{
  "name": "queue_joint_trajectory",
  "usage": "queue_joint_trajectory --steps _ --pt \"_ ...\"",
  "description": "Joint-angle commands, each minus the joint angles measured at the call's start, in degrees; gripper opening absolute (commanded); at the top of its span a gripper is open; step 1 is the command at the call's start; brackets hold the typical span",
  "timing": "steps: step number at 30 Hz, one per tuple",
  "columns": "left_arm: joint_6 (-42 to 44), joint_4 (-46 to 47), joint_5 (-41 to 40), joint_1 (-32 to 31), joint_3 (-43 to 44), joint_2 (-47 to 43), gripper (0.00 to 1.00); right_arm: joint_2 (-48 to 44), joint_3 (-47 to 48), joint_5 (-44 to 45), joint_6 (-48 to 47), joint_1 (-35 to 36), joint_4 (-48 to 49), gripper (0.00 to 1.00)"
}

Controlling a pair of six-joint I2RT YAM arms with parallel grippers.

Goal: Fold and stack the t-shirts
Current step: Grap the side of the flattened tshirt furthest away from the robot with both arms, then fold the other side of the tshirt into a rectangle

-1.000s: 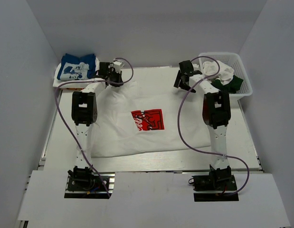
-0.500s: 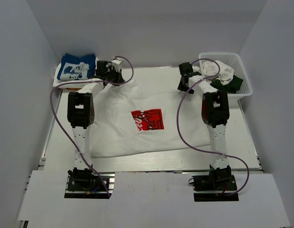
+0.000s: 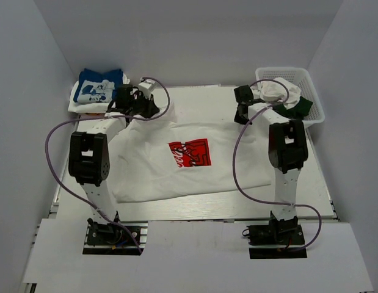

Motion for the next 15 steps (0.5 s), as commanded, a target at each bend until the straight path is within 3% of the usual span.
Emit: queue_joint_trajectory --steps 1,6,15 --pt "-4.0 4.6 2.6 -0.4 -7.2 -9.3 0.0 -11.0 -6.7 -0.6 -1.5 0.4 5.7 0.0" --pt "-9.4 9.8 1.4 -0.4 -23.0 -21.9 0.0 -18.1 -18.9 -2.5 -3.1 0.5 11.1 0.0" --pt "-20.7 10.2 -0.3 -1.0 -47.1 -52.9 0.0 -28.3 -27.7 -3.3 -3.8 0.7 12.6 0.0"
